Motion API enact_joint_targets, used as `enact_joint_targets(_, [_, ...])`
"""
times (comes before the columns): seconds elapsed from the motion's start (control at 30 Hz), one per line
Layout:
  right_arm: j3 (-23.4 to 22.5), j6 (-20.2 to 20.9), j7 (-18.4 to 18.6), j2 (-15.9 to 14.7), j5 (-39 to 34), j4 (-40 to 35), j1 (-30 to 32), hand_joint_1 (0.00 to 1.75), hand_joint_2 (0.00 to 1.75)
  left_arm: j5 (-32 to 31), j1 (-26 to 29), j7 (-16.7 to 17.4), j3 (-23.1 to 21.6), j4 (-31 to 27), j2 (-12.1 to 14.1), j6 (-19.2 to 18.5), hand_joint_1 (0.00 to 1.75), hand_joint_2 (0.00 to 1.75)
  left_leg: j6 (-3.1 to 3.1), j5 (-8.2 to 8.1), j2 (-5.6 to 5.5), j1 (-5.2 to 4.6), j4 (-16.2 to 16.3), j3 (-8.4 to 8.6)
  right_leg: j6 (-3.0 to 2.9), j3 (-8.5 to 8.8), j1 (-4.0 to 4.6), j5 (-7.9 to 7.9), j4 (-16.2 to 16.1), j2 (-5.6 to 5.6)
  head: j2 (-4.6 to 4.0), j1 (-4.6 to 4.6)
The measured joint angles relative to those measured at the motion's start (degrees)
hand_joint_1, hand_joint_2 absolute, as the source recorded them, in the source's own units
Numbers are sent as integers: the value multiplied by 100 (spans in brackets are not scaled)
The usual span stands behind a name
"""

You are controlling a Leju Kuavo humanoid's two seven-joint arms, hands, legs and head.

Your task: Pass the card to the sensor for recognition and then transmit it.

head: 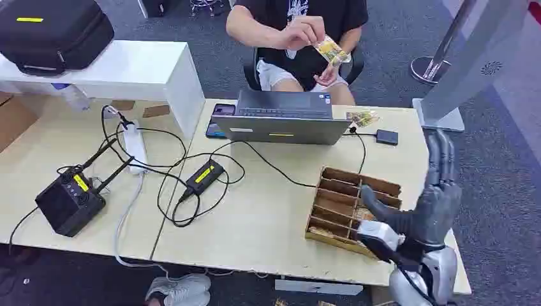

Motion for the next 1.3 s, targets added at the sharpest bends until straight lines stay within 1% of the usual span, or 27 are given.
enact_joint_targets(0.07, [389,-78,385,-163,824,148,-356,0,175,-65,-2,0,-15,0,4,-15,0,0,3,3,-4,0,0,-2,3,5,0,3,0,-2,0,4])
enact_joint_targets(0.17, [909,-78,935,-347,1410,645,-1111,0,175,-142,-16,9,-35,0,13,-37,0,0,3,13,1,-2,2,-1,18,4,-3,19,-1,1,0,4])
enact_joint_targets(0.23, [1220,-37,1242,-447,1447,1013,-1555,0,175,-177,-33,7,-57,0,17,-59,0,0,9,20,-6,-3,5,-3,20,5,-4,20,-2,-3,0,4])
enact_joint_targets(0.3, [1500,183,1452,-520,1218,1417,-2011,0,175,-205,-35,7,-70,0,28,-85,0,0,12,23,-8,-3,7,-4,19,6,-4,25,-2,-5,0,2])
enact_joint_targets(0.4, [1774,427,1691,-579,1093,2075,-2655,0,175,-260,-35,0,-120,0,33,-107,0,0,11,25,-8,-3,11,-5,20,5,-4,28,-2,-4,0,0])
enact_joint_targets(0.53, [1957,481,1946,-594,1171,2919,-3294,0,175,-304,-36,0,-177,0,39,-155,0,0,11,25,-12,-3,13,-5,20,6,-3,28,-2,-9,0,2])
enact_joint_targets(0.57, [1986,475,1971,-594,1169,3109,-3421,145,175,-319,-37,0,-188,0,39,-155,0,0,11,25,-12,-3,13,-6,20,6,-3,28,-2,-9,0,4])
enact_joint_targets(0.6, [2007,462,1990,-594,1158,3282,-3520,175,175,-332,-37,0,-203,0,42,-157,0,0,11,25,-13,-2,13,-6,20,6,-3,28,-2,-9,0,4])
enact_joint_targets(0.7, [2060,431,1933,-592,992,3729,-3746,175,175,-343,-37,0,-216,0,48,-162,0,0,11,24,-14,-2,13,-7,21,6,-3,28,-2,-12,0,2])
enact_joint_targets(0.8, [2099,346,1829,-590,883,3908,-3785,175,175,-343,-37,0,-223,0,55,-162,0,0,11,24,-15,-2,13,-9,21,5,-2,27,-3,-13,0,2])
enact_joint_targets(0.93, [2145,267,1741,-590,780,3943,-3780,175,175,-343,-36,0,-247,0,57,-162,0,0,11,24,-14,-2,13,-9,21,3,-2,27,-4,-12,0,2])
enact_joint_targets(1.3, [2228,208,1719,-585,747,3941,-3781,175,175,-341,-33,4,-282,0,57,-162,0,0,11,24,-14,-2,14,-9,21,5,-3,27,-4,-12,0,2])
